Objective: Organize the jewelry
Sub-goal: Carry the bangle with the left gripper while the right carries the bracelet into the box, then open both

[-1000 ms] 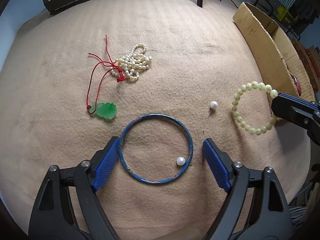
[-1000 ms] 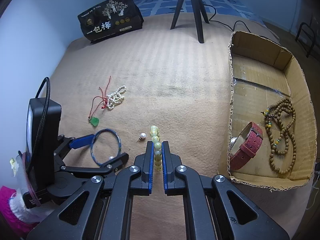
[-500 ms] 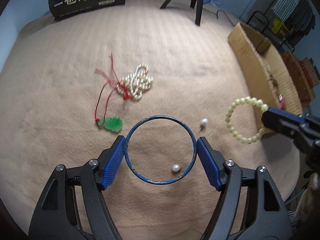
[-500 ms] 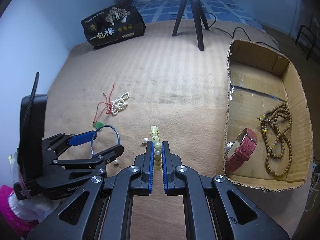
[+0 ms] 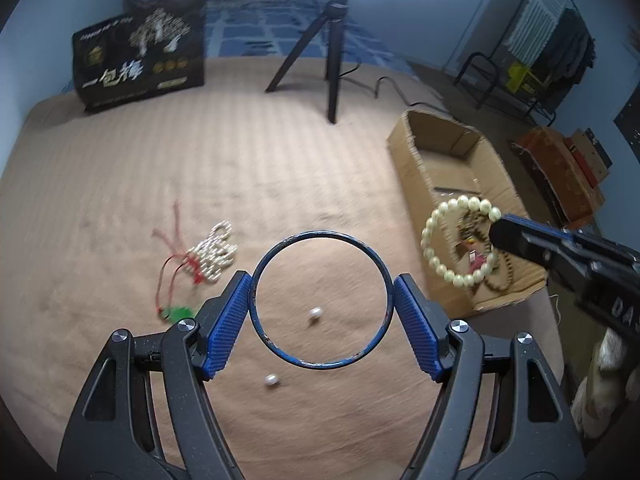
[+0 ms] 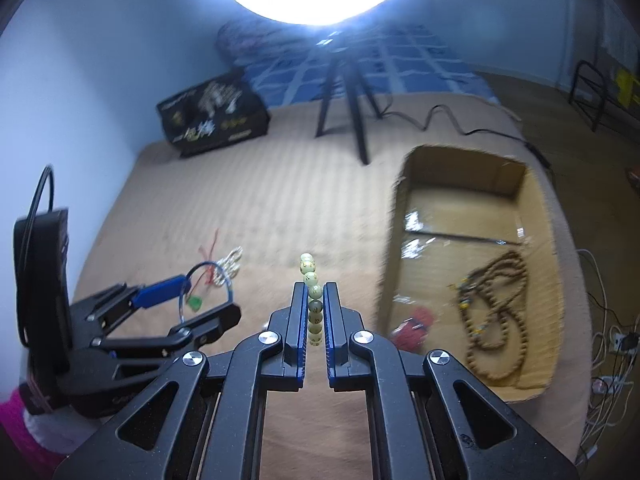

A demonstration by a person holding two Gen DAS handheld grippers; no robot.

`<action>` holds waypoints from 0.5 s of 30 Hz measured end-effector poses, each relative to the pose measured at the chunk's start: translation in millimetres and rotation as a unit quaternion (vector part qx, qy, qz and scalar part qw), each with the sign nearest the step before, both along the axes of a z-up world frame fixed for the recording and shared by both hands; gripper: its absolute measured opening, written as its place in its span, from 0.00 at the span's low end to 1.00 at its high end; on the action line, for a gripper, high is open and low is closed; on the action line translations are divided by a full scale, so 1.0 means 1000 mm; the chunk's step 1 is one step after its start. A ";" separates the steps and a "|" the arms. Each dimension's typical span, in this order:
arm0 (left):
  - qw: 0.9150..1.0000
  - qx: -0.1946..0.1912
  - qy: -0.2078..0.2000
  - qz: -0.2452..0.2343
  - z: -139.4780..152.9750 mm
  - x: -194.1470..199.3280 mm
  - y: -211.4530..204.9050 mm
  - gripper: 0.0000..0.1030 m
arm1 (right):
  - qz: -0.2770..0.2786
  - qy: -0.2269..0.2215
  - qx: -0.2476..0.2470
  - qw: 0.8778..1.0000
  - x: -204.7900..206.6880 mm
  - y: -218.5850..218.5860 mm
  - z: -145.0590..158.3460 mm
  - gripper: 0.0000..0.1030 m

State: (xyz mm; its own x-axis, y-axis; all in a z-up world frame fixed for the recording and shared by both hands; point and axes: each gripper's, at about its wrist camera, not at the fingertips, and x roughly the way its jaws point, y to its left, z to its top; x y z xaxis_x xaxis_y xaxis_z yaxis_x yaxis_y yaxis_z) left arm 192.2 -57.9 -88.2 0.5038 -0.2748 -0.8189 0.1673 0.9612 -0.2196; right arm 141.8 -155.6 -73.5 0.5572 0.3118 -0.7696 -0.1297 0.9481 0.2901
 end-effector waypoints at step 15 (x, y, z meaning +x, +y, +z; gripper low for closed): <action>0.998 -0.007 -0.038 -0.051 0.018 0.025 -0.077 0.72 | -0.091 -0.020 -0.012 0.996 0.028 -0.076 0.008 0.06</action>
State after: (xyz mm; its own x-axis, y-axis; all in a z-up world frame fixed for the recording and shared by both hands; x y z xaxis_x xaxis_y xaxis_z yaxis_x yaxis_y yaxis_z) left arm 217.6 -135.2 -70.2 0.5330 -0.3381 -0.7756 0.2804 0.9355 -0.2151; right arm 169.3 -231.4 -65.1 0.6323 0.1853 -0.7522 0.0334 0.9636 0.2654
